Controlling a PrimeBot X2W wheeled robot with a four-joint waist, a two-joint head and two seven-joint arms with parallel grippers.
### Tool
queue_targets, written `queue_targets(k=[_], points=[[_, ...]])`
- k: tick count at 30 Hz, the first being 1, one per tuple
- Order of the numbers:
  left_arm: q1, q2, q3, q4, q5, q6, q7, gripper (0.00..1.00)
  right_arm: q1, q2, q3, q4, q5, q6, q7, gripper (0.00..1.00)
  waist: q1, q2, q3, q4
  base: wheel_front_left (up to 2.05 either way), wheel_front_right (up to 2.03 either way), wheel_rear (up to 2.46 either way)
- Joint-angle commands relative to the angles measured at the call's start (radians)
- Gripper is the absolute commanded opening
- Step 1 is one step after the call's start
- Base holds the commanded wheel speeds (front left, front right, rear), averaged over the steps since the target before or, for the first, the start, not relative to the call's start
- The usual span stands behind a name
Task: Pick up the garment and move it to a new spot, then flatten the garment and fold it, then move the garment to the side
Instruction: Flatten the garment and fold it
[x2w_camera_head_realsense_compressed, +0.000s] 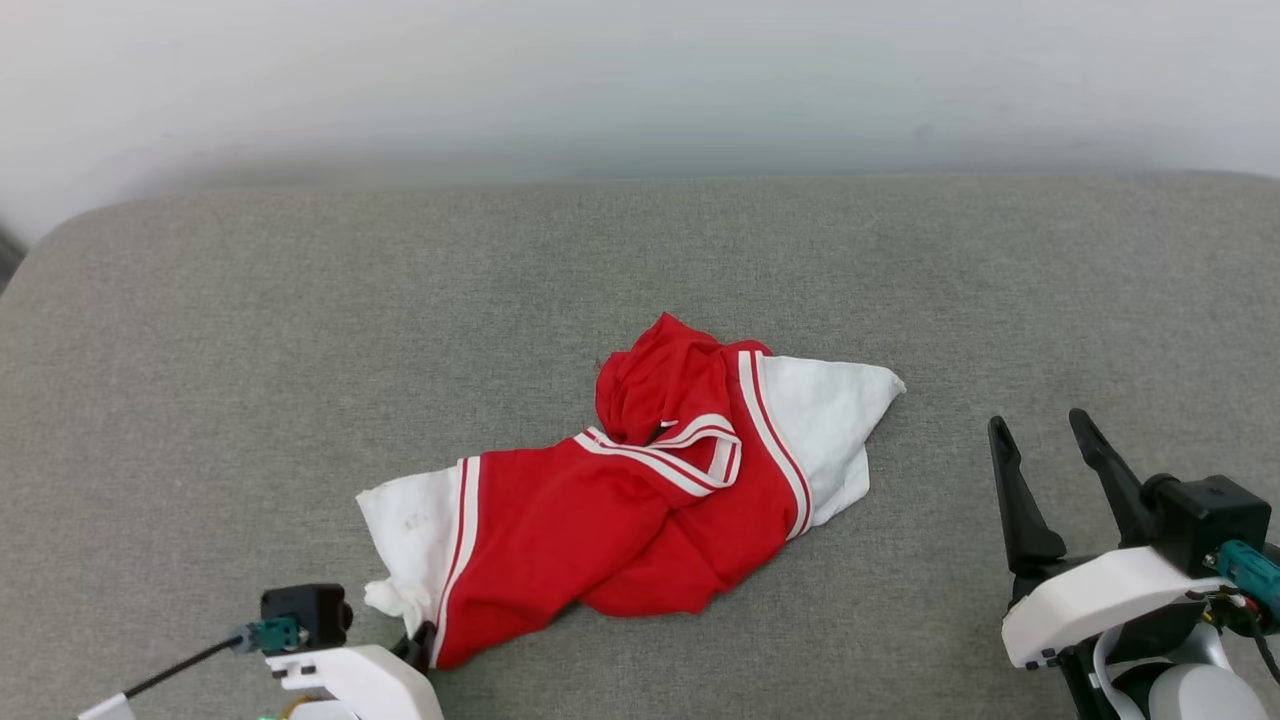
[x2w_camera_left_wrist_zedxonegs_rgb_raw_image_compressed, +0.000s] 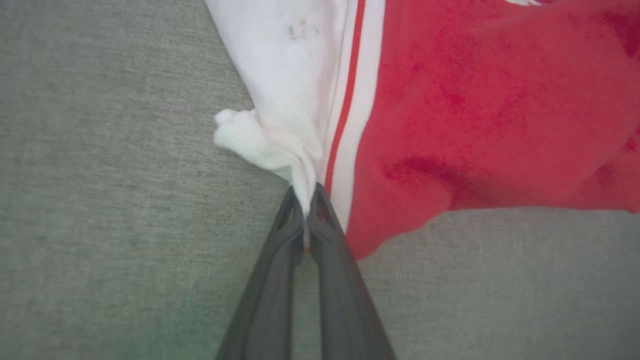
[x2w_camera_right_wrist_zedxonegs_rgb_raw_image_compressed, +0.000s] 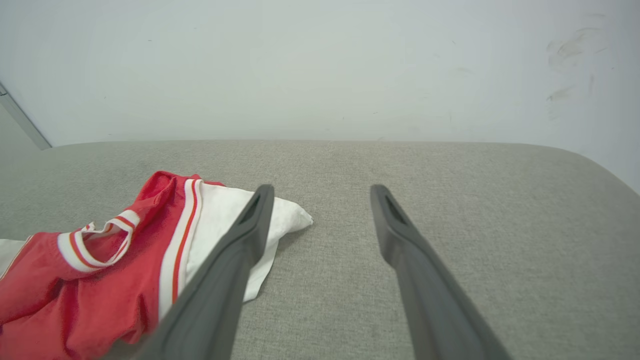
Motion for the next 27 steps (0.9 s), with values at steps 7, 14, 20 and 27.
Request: queue_targets(k=[7,14,20,27], points=[[-0.022,-0.023,-0.005,0.019,0.04,-0.013,-0.103,1.0,0.037,0.001,-0.007,-0.016,-0.014,0.0,0.024,1.0,0.0,-0.0001,-0.06,0.0,0.0,0.0,0.0],[-0.047,-0.017,0.001,-0.011,0.114,-0.003,-0.231,1.0,0.073,0.001,-0.009,-0.027,-0.01,0.0,0.043,1.0,0.0,-0.0001,-0.12,-0.016,0.0,0.0,0.0],[-0.084,-0.034,0.003,-0.054,0.178,0.007,-0.353,1.0,0.089,0.001,-0.014,-0.047,-0.007,0.0,0.058,1.0,0.0,-0.0001,-0.133,-0.021,0.0,0.0,0.0],[-0.112,-0.05,0.015,-0.076,0.231,0.027,-0.446,1.0,0.088,0.001,-0.054,-0.046,-0.004,0.0,0.074,1.0,0.0,-0.0001,-0.111,-0.012,0.0,0.0,0.0]])
